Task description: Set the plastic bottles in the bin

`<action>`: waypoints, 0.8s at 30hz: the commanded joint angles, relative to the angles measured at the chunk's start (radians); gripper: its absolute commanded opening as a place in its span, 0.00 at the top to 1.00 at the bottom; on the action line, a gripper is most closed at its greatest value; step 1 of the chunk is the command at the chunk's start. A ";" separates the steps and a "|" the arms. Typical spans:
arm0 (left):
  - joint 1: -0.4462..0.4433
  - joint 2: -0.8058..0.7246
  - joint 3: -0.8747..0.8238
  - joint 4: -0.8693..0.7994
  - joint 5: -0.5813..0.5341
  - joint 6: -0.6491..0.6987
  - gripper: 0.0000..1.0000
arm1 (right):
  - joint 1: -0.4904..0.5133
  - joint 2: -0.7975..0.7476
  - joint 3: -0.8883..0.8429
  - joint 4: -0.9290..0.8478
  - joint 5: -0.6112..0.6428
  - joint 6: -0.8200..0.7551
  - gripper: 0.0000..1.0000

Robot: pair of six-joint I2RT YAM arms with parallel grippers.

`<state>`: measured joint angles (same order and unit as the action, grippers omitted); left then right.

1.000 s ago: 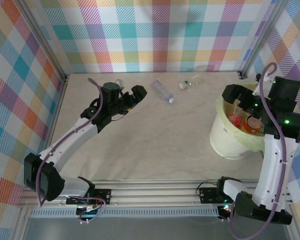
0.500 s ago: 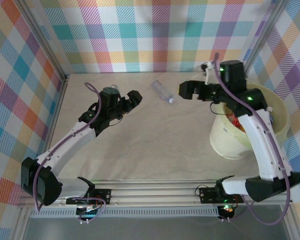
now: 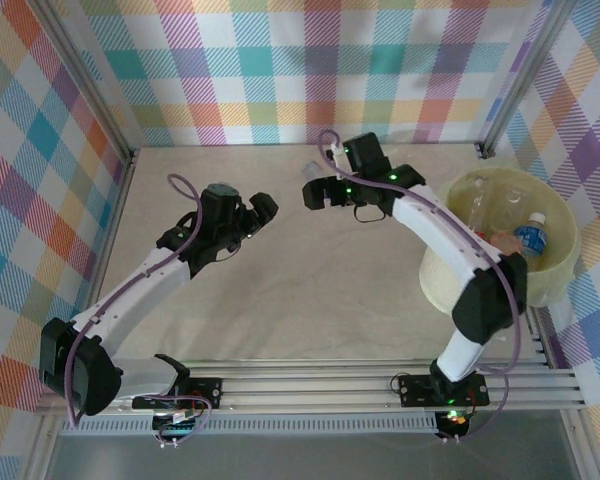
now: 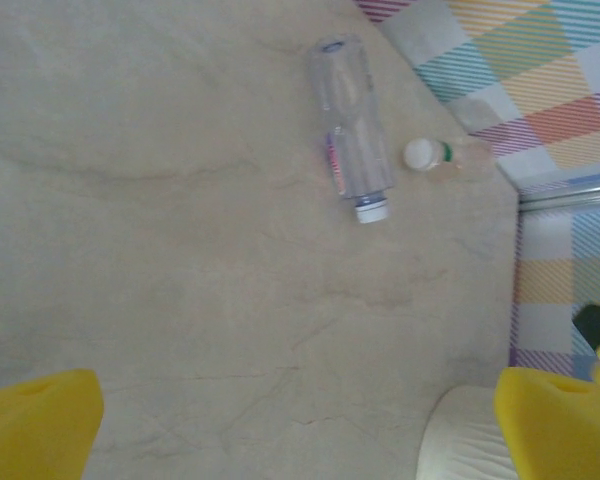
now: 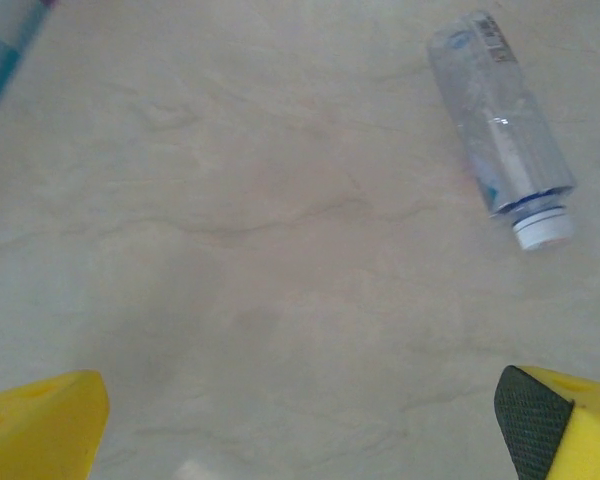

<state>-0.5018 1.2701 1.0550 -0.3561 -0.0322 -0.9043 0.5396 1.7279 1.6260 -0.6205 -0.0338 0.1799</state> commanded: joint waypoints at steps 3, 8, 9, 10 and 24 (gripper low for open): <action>0.009 -0.055 -0.022 -0.106 -0.064 -0.014 0.00 | -0.003 0.183 0.122 -0.010 0.186 -0.253 0.00; 0.022 -0.110 -0.060 -0.132 -0.110 -0.021 0.00 | -0.013 0.382 0.284 -0.108 0.279 -0.417 0.00; 0.022 -0.118 -0.073 -0.124 -0.111 -0.029 0.00 | -0.018 0.421 0.321 -0.119 0.290 -0.427 0.00; 0.024 -0.128 -0.092 -0.107 -0.108 -0.038 0.00 | -0.023 0.464 0.365 -0.131 0.302 -0.435 0.00; 0.032 -0.060 -0.232 0.069 0.050 -0.086 0.00 | -0.057 0.953 1.023 -0.402 0.336 -0.247 0.00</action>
<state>-0.4789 1.1866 0.8516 -0.3500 -0.0326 -0.9630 0.4805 2.6488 2.6137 -0.9409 0.2703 -0.1310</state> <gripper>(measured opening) 0.998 0.998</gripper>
